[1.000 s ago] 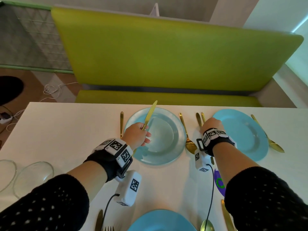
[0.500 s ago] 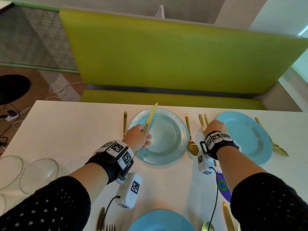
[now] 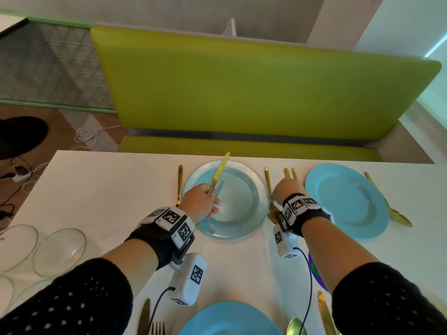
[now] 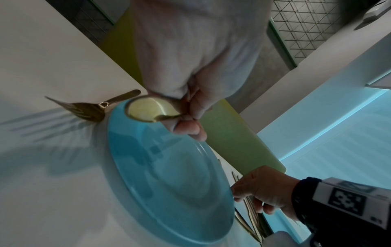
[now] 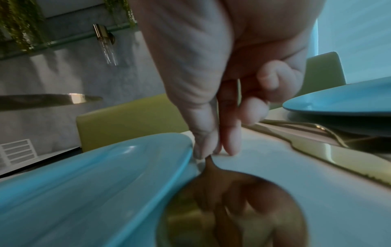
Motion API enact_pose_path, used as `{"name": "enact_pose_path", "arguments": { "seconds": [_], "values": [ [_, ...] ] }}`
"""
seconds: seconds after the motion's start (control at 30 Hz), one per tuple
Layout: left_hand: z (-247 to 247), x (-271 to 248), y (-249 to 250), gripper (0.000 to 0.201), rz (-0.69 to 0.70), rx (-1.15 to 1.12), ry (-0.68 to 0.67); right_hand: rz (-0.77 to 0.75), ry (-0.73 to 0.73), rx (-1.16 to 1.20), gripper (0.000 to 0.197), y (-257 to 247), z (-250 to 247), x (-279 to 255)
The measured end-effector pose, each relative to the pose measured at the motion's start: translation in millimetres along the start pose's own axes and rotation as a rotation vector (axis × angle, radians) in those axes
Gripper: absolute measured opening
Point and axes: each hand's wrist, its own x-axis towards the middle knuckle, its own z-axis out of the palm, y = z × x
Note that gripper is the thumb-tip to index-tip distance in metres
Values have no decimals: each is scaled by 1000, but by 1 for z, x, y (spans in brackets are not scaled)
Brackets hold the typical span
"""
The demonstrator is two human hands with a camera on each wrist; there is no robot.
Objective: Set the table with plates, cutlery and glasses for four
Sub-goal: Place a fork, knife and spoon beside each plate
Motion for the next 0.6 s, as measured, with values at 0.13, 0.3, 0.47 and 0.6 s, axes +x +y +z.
{"name": "enact_pose_path", "arguments": {
  "seconds": [0.13, 0.3, 0.47, 0.6],
  "values": [
    [-3, 0, -2, 18, -1, 0, 14, -11, -13, 144, 31, 2, 6, 5],
    [-5, -1, -3, 17, -1, 6, 25, -14, -18, 188, 35, 2, 1, 2],
    [-6, -3, -3, 18, -1, 30, 28, -35, -21, 78, 36, 5, -2, -2],
    [-7, -7, -6, 16, -23, 43, 26, -83, 48, -49, 39, 1, -11, -17]
  ]
}}
